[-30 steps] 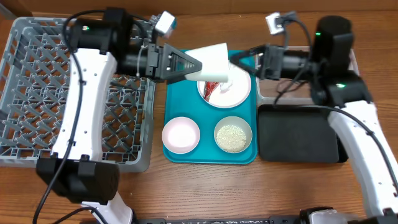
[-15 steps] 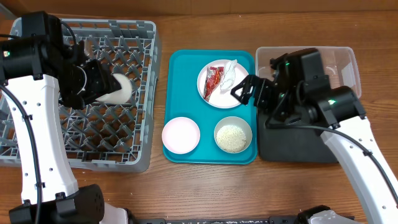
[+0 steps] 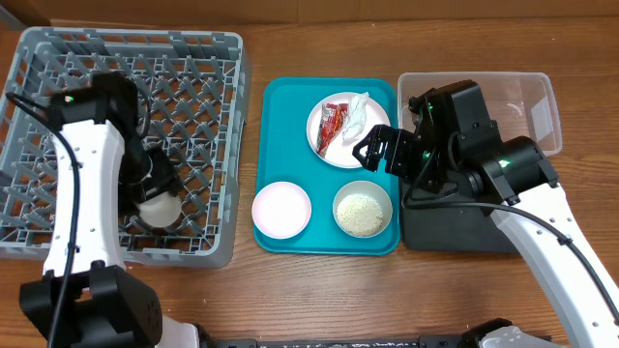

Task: Sort waste into correct bins and load items into the dishwasher
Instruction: 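Lower the cup upside down into the dish rack with the left gripper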

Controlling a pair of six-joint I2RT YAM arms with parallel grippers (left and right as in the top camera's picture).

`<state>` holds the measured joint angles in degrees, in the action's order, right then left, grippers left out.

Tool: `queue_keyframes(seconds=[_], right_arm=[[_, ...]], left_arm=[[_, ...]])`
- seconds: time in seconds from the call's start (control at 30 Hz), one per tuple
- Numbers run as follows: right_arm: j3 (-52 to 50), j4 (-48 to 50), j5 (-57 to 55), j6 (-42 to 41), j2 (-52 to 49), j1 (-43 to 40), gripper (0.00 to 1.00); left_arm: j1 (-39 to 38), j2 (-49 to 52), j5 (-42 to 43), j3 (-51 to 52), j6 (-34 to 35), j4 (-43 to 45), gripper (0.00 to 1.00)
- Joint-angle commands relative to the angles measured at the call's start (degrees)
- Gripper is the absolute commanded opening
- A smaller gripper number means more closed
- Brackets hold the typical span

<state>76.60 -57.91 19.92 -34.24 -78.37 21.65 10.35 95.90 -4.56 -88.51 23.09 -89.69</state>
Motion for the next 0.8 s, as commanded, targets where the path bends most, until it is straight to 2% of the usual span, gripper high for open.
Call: queue_keyframes(seconds=[0.0, 0.07, 0.2, 0.33, 0.37, 0.57, 0.77], right_arm=[[0.39, -0.02, -0.87, 0.59, 0.98, 0.20, 1.00], [0.39, -0.48, -1.09, 0.59, 0.98, 0.20, 1.00], [0.39, -1.64, -2.14, 0.59, 0.98, 0.20, 1.00], [0.39, -1.60, -2.56, 0.59, 0.98, 0.20, 1.00], [0.39, -1.60, -2.54, 0.59, 0.98, 0.20, 1.00], [0.39, -1.84, -2.54, 0.59, 0.98, 0.20, 1.00], [0.39, -1.84, -2.56, 0.61, 0.98, 0.20, 1.00]], left_arm=[[0.24, -0.42, -5.14, 4.59, 2.78, 2.78, 0.30], [0.24, -0.39, -3.85, 7.06, 3.15, 4.50, 0.34], [0.26, -0.39, -0.07, 10.38, 3.10, 6.14, 0.37], [0.26, -0.46, 3.28, 7.48, 2.16, 5.40, 0.50], [0.26, -0.46, 4.37, 5.62, 2.14, 4.17, 0.59], [0.24, -1.25, 3.93, -6.19, 1.33, -3.54, 0.60], [0.26, -1.90, 4.11, -4.33, 1.40, -5.01, 0.66]])
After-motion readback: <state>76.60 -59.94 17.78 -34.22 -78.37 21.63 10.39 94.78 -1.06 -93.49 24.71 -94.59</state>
